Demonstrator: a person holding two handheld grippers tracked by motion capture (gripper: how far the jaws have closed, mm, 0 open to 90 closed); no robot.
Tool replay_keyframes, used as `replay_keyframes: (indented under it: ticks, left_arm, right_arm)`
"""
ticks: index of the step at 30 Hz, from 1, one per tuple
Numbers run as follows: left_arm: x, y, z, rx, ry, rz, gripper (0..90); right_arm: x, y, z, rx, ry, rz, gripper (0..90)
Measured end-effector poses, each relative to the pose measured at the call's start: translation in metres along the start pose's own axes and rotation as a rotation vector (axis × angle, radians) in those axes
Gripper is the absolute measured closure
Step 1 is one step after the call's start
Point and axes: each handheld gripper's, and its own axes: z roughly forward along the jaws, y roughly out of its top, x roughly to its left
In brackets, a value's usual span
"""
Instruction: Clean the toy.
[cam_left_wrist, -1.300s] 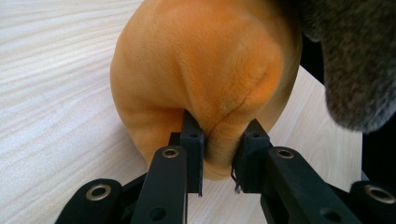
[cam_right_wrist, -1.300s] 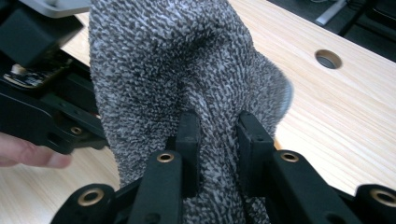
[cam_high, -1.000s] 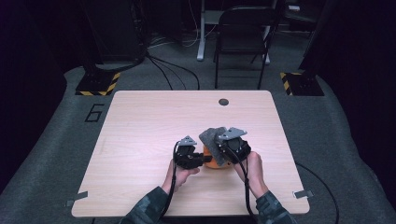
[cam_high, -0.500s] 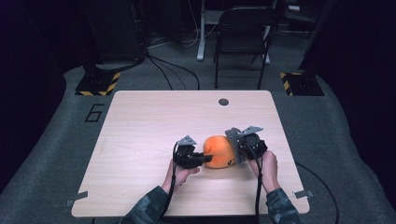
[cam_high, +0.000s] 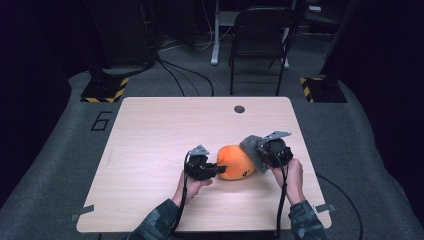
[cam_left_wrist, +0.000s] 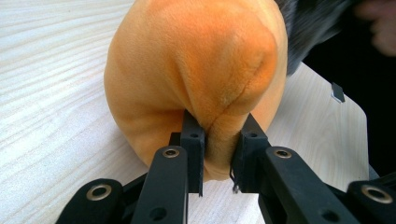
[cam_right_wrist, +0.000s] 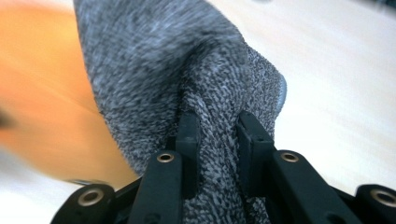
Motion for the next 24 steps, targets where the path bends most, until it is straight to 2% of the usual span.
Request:
replay_keyframes:
  ticks: [1, 2, 3, 4, 6, 7, 8, 9, 10, 11, 12, 13, 14, 15, 16, 18, 19, 21, 24]
  left_arm:
    - [-0.001, 0.0, 0.0, 0.002, -0.001, 0.006, 77.3]
    - [-0.001, 0.0, 0.0, 0.002, -0.001, 0.006, 77.3]
    - [-0.002, 0.0, 0.001, 0.0, 0.003, 0.015, 77.3]
    - [-0.002, 0.0, 0.001, 0.005, 0.003, 0.023, 77.3]
    - [-0.003, 0.0, 0.001, 0.002, -0.001, 0.021, 77.3]
    - [-0.002, 0.0, 0.001, 0.007, 0.0, 0.03, 77.4]
    - [-0.002, 0.0, 0.001, 0.002, 0.003, 0.028, 77.4]
    - [-0.002, 0.0, 0.001, 0.002, 0.003, 0.028, 77.4]
    - [-0.003, -0.001, 0.001, 0.004, 0.009, 0.026, 77.4]
    - [-0.002, -0.001, 0.001, 0.006, 0.007, 0.02, 77.4]
    - [-0.001, -0.001, 0.002, 0.005, 0.001, 0.03, 77.3]
    - [-0.001, -0.001, 0.002, 0.005, 0.001, 0.03, 77.4]
    - [-0.001, -0.001, 0.001, 0.004, 0.003, 0.029, 77.4]
    - [-0.001, -0.001, 0.001, 0.004, 0.003, 0.029, 77.4]
    - [-0.001, -0.001, 0.001, 0.002, 0.001, 0.021, 77.4]
    - [-0.001, -0.001, 0.002, -0.001, 0.0, 0.024, 77.4]
    - [-0.001, -0.001, 0.002, -0.001, 0.0, 0.024, 77.3]
    - [-0.001, -0.001, 0.003, -0.001, -0.001, 0.023, 77.3]
    - [-0.001, -0.001, 0.003, -0.001, -0.007, 0.02, 77.3]
  right_arm:
    - [0.007, 0.005, -0.008, -0.033, 0.017, -0.009, 73.1]
    - [0.007, 0.005, -0.008, -0.033, 0.017, -0.009, 73.1]
    - [0.015, 0.009, -0.014, -0.064, 0.043, -0.019, 73.1]
    - [0.024, 0.013, -0.019, -0.09, 0.065, -0.047, 73.1]
    - [0.043, 0.019, -0.024, -0.123, 0.071, -0.111, 73.1]
    - [0.059, 0.021, -0.021, -0.106, 0.083, -0.147, 73.1]
    - [0.064, 0.02, -0.016, -0.091, 0.07, -0.17, 73.1]
    - [0.064, 0.02, -0.016, -0.091, 0.07, -0.17, 73.1]
    - [0.066, 0.016, -0.004, -0.061, 0.029, -0.194, 73.3]
    - [0.063, 0.014, 0.001, -0.053, 0.03, -0.178, 73.3]
    - [0.058, 0.013, 0.003, -0.054, 0.043, -0.163, 73.3]
    - [0.058, 0.013, 0.003, -0.054, 0.043, -0.163, 73.3]
    - [0.049, 0.012, 0.004, -0.048, 0.034, -0.145, 73.3]
    - [0.049, 0.012, 0.004, -0.048, 0.034, -0.145, 73.3]
    - [0.046, 0.01, 0.005, -0.043, 0.027, -0.124, 73.3]
    - [0.032, 0.004, 0.01, -0.013, 0.022, -0.097, 73.4]
    - [0.032, 0.004, 0.01, -0.013, 0.022, -0.097, 73.4]
    - [0.026, 0.0, 0.013, 0.004, 0.011, -0.067, 73.4]
    - [0.012, -0.008, 0.022, 0.042, -0.006, -0.047, 73.4]
